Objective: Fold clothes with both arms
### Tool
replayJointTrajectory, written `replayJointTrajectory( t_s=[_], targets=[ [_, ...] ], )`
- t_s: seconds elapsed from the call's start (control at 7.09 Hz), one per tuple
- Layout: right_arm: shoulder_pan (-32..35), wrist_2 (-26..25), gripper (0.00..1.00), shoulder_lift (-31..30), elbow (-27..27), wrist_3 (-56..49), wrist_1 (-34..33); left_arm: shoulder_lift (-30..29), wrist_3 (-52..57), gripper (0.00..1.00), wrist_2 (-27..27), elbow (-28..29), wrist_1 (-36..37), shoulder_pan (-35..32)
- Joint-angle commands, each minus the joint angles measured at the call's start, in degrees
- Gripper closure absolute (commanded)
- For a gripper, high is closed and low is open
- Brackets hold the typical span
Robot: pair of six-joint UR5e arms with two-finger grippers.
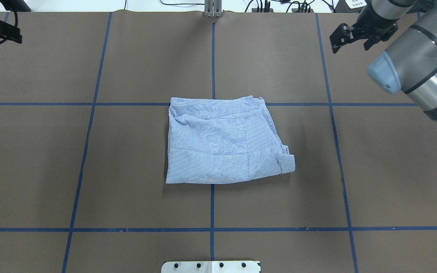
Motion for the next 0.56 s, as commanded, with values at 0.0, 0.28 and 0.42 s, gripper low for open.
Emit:
replayJointTrajectory(
  t_s=[0.0,0.28,0.42],
  targets=[
    [6.46,3.13,0.0,-7.79,2.16,-10.81,0.21,0.17,14.57,0.0,-8.64,5.56,-0.13,-9.49],
    [10.96,6.04,0.0,-13.6,2.95,-15.66,0.57,0.52,22.12,0.0,-10.52,6.38,0.66,-16.25],
    [12.97,6.31,0.0,-14.67,2.95,-15.76,0.31,5.05,22.13,0.0,-15.84,6.3,-0.82,-17.6]
  ],
)
